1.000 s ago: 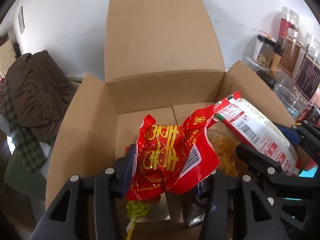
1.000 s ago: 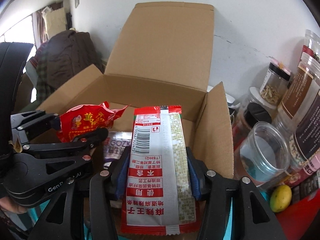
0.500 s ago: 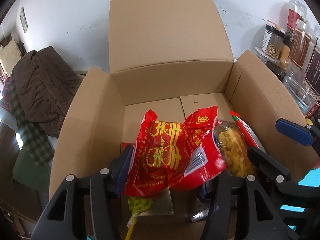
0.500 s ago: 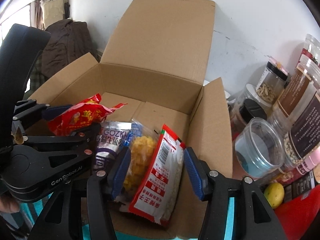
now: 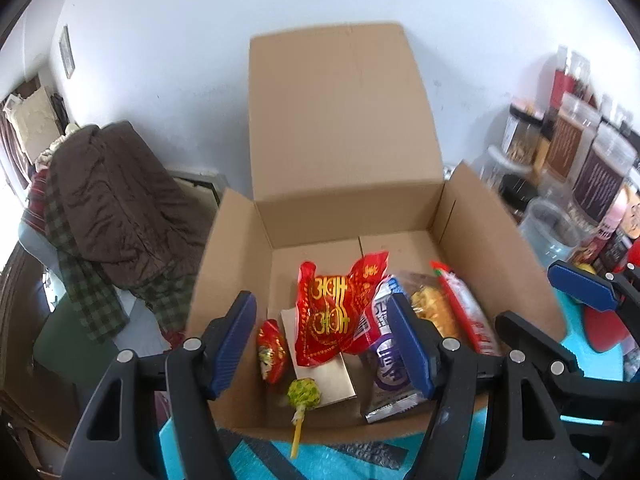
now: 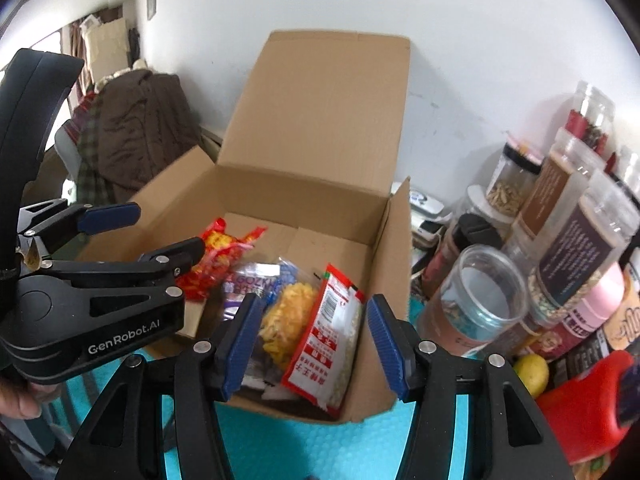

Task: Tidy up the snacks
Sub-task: 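Move both tools back over the white bag and cereal bag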

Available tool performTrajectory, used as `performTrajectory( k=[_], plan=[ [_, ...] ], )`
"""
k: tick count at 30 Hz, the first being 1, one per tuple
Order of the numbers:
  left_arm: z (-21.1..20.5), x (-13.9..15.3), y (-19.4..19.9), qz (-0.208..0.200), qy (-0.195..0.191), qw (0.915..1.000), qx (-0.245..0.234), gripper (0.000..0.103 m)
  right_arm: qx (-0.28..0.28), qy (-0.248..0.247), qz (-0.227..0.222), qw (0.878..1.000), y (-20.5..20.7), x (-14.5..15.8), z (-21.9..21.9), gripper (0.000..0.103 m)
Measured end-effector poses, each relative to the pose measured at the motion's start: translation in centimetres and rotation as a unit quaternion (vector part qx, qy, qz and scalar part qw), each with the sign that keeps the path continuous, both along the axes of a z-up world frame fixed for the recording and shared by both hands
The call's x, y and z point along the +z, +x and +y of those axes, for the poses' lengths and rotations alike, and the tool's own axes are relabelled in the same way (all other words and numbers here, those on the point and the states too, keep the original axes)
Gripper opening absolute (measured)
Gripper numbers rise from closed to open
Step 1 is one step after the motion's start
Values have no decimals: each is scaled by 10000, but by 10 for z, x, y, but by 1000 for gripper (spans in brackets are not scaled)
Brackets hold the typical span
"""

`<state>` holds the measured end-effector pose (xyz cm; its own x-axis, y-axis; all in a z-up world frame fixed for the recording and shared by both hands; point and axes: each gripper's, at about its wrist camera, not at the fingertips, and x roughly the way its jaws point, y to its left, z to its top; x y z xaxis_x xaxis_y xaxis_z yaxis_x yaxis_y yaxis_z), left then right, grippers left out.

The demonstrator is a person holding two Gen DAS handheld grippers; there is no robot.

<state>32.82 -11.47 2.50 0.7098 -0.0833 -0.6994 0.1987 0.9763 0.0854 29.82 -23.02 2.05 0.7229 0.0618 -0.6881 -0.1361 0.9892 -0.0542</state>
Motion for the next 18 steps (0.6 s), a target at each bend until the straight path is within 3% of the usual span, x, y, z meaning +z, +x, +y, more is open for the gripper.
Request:
performTrajectory(
  k=[18],
  plan=[
    [22,93,-97,-930,-312,9951,-144,68,28,79,-1051,9944,-91,96,7,55]
  ],
)
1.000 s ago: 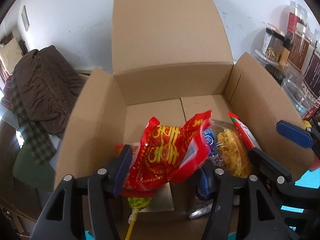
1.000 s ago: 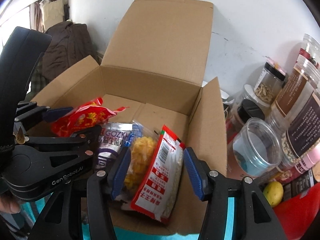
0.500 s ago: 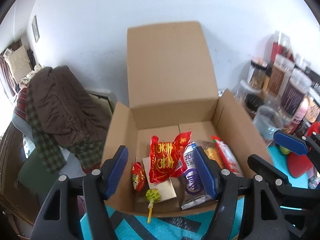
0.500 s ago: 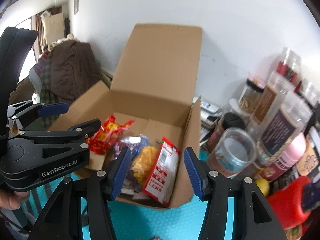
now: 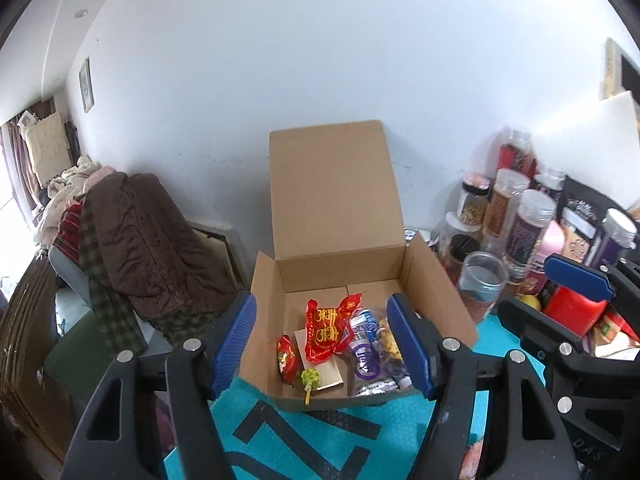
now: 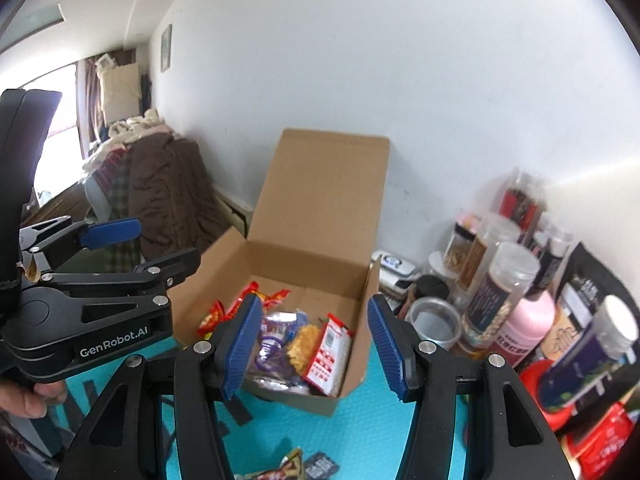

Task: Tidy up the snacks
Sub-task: 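Move both tools back over the white bag and cereal bag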

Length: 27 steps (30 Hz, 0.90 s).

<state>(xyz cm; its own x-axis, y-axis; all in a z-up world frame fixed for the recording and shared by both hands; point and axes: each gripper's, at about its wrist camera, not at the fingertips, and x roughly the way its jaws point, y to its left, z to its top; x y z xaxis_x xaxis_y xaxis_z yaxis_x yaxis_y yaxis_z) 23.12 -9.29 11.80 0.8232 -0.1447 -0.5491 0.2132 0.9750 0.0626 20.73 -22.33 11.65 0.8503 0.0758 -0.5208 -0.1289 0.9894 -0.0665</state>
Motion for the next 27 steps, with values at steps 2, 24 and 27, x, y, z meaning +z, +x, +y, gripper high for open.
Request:
performTrajectory(
  k=[2,24,27],
  plan=[
    [3,6,-13,-68,-42,10000,-28,68,16,-24,-76,10000,-12,6,3,55],
    [22,-4,-129,-199,-177,9979,-583,78,-118,92,-257,9996,-132,-5,24,60],
    [25,-11,-140,-137,-184,9977,-633,78,-144,112,-202,9996,-142,-12,26,60]
  ],
)
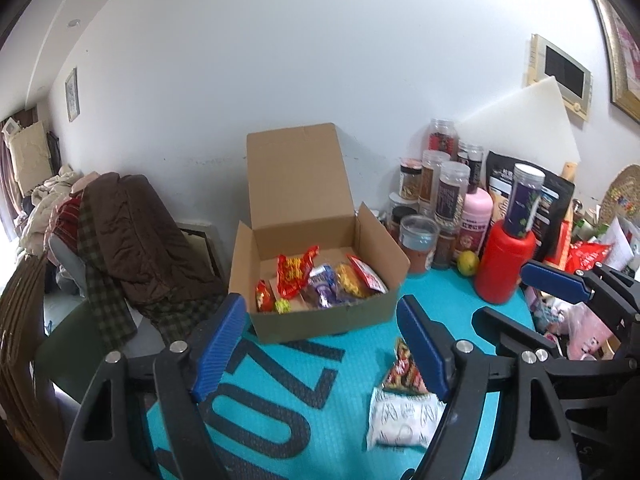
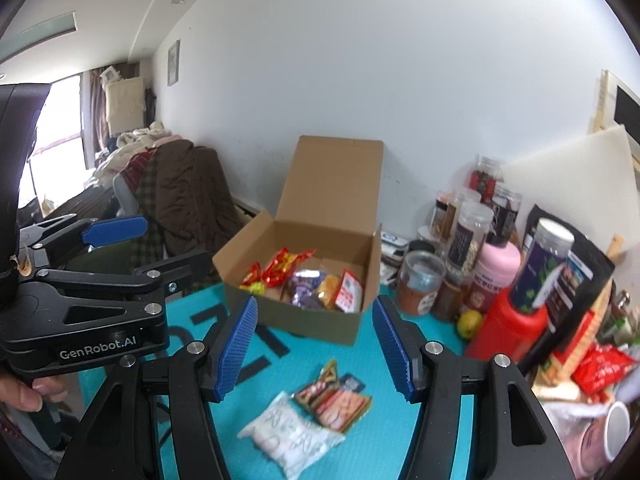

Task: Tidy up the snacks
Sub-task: 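Move both tools back over the white bag and cereal bag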

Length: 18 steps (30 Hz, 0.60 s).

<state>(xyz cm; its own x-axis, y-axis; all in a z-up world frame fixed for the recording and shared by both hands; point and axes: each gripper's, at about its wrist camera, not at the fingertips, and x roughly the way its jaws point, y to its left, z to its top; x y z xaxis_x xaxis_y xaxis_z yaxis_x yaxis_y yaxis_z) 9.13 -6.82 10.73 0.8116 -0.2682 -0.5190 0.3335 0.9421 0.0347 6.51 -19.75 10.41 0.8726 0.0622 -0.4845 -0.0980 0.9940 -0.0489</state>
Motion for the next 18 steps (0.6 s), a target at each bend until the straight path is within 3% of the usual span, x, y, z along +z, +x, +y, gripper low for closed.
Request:
performTrajectory(
  k=[18],
  plan=[
    [-20,-54,-48,413,138,9973,-593,78,-320,171,679,9970,-57,-67,-14,60]
  ],
)
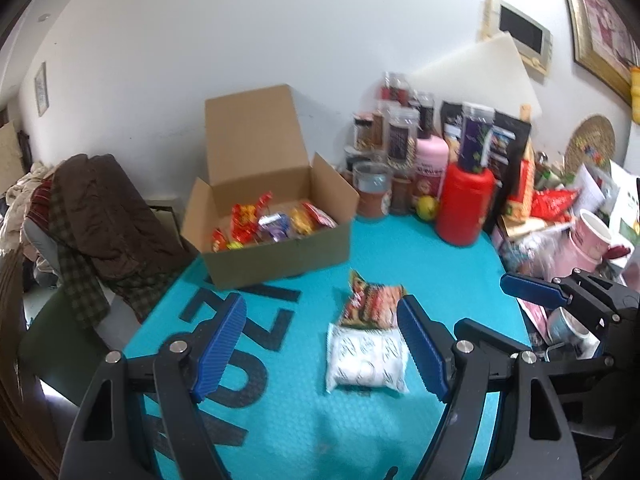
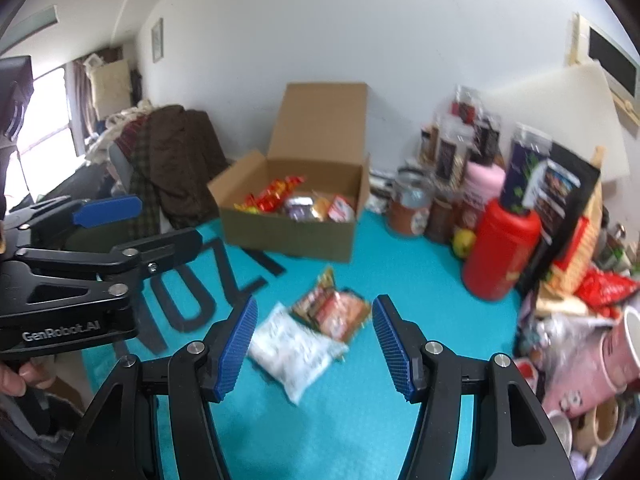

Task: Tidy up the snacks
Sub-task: 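Move both tools back over the white bag and cereal bag, then grasp the white bread-print bag with the left tool while the right tool grasps the brown cereal bag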

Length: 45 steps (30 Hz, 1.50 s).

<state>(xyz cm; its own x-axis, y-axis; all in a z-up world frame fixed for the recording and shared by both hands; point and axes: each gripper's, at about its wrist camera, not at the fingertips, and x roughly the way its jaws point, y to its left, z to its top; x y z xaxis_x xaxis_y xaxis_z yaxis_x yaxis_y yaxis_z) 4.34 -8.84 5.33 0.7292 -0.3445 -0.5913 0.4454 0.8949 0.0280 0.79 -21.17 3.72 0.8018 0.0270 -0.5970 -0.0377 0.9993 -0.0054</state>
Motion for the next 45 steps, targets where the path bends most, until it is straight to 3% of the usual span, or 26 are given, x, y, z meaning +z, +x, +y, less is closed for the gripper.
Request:
performTrajectory(
  k=[12,25,39,43,45],
  plan=[
    [-25,-48,1,632,71,9979,-104,78,-283,318,753,9963,-15,-55,-29,60],
    [-51,-97,35,1347,256,9905,-89,78,-308,584,999,9928,-4,-81,-51,60],
    [-64,-145,71,2199,346,9747,-177,78,-269,761,1314,9880,28,-100,-66,60],
    [-67,-162,81,2676,245,9629,-263,91,-276,785,1415,9864,37,-105,-68,60],
    [-71,-162,81,2588,316,9649,-309,92,-276,815,1456,9856,41,-108,-70,60]
  ],
)
